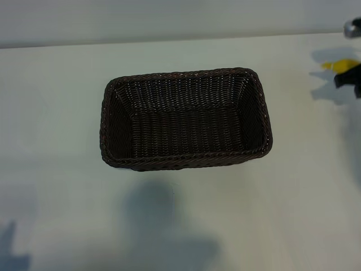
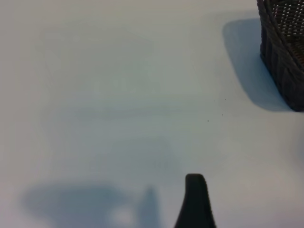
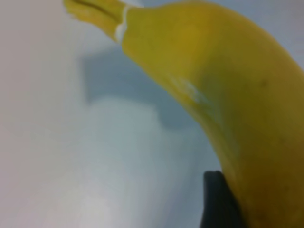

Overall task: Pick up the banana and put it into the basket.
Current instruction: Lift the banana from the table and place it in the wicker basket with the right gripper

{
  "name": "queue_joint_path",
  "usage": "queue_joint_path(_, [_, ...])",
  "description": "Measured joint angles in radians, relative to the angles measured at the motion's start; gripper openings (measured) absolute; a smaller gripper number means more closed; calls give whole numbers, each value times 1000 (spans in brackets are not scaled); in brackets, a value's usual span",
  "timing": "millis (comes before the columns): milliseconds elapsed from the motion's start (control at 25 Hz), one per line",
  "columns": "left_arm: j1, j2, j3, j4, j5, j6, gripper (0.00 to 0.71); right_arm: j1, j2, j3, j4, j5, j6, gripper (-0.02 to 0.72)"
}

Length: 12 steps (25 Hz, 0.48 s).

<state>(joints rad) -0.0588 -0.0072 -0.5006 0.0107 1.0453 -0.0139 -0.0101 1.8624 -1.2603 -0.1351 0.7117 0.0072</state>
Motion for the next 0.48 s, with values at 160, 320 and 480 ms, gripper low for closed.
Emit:
queue_joint_path(160, [0, 0, 0, 0, 0, 0, 575, 0, -56, -24, 20, 34, -2, 424])
queue_joint_path(320, [0, 0, 0, 0, 0, 0, 575, 28, -77, -25, 63, 36, -69, 424])
queue_joint_path(480, [0, 0, 0, 0, 0, 0, 575, 136, -77, -61, 114, 46, -182, 424])
